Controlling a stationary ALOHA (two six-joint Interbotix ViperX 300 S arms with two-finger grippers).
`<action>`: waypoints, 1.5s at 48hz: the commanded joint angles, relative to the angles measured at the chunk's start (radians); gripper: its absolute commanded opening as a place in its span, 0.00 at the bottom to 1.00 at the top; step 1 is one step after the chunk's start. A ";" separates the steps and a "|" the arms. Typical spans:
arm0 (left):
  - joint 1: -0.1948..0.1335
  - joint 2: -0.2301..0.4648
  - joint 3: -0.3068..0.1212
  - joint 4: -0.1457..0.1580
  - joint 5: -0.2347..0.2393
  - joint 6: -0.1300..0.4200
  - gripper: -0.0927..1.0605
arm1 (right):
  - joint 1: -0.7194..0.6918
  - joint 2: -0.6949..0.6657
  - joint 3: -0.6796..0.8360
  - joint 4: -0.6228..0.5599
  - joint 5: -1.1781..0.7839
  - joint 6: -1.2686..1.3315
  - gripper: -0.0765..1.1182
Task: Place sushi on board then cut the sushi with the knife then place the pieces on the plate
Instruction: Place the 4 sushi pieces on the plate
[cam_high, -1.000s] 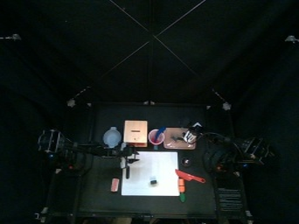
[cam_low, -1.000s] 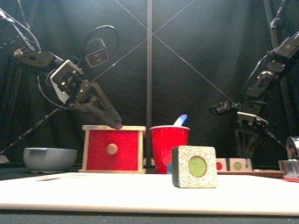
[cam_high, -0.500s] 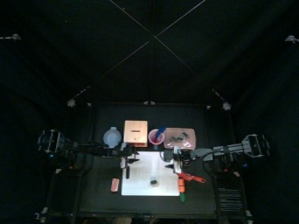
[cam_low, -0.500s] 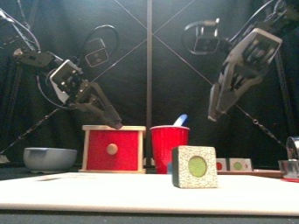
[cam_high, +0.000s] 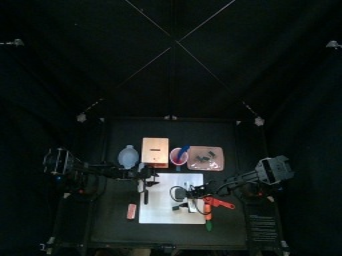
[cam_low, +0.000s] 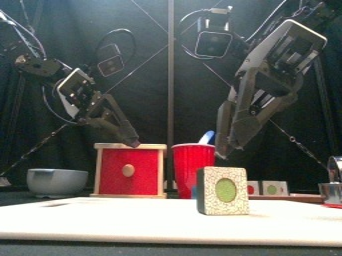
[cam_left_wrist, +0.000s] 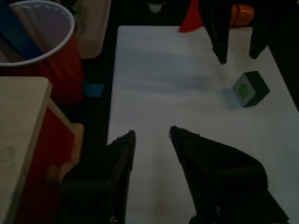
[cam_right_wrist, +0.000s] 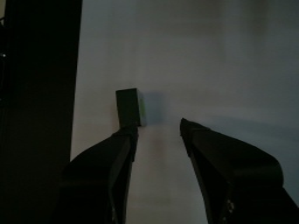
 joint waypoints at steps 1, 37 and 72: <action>-0.002 -0.015 -0.009 -0.002 -0.005 0.000 0.75 | 0.021 0.015 -0.060 0.000 -0.002 0.000 0.74; 0.002 -0.014 -0.003 -0.002 0.003 0.002 0.75 | -0.006 0.072 -0.066 -0.002 0.018 0.005 0.59; 0.006 -0.015 -0.009 -0.002 0.003 0.000 0.75 | -0.719 -0.488 0.408 -0.106 0.238 0.000 0.59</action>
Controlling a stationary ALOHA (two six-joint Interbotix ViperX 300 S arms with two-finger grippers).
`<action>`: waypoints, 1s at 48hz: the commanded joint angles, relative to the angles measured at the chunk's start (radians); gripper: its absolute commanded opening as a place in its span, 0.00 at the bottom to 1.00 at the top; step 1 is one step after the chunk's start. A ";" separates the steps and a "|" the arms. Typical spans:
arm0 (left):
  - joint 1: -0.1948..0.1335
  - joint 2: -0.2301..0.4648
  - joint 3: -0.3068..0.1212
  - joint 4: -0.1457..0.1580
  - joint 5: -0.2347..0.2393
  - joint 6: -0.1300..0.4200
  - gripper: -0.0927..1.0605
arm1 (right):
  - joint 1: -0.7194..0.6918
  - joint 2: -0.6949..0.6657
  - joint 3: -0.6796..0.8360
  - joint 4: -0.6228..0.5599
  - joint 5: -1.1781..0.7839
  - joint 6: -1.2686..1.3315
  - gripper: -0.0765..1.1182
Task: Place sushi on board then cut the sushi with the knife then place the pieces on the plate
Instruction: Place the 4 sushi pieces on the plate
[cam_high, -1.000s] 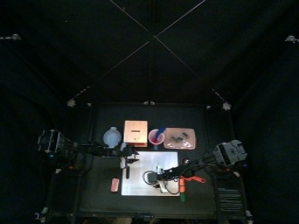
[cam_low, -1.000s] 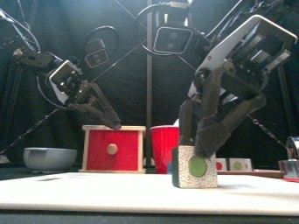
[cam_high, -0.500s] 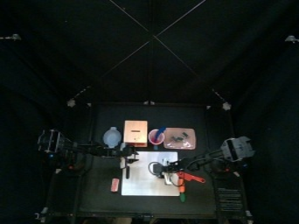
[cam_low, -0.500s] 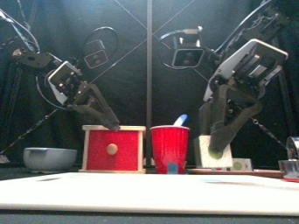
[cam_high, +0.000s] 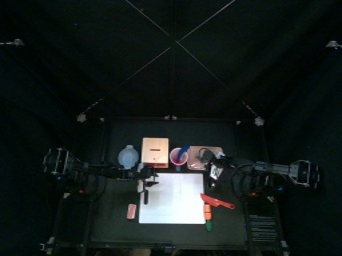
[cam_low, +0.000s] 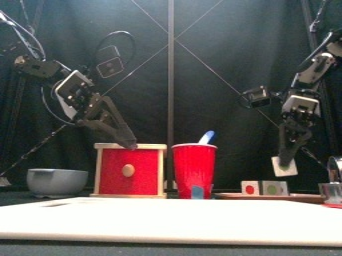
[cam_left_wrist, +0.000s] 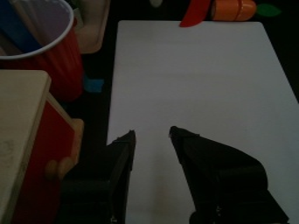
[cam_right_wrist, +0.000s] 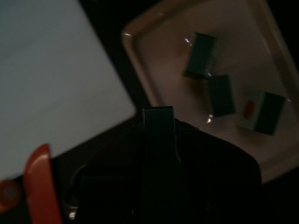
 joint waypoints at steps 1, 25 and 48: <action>0.005 -0.015 -0.015 0.000 -0.005 -0.002 0.75 | -0.087 -0.008 0.031 -0.035 -0.046 -0.002 0.59; 0.005 -0.015 -0.009 0.000 -0.003 -0.002 0.75 | -0.184 0.095 0.072 -0.051 -0.117 -0.003 0.75; 0.000 -0.040 -0.015 0.000 -0.005 -0.002 0.75 | 0.012 -0.147 -0.037 -0.066 -0.021 -0.006 0.79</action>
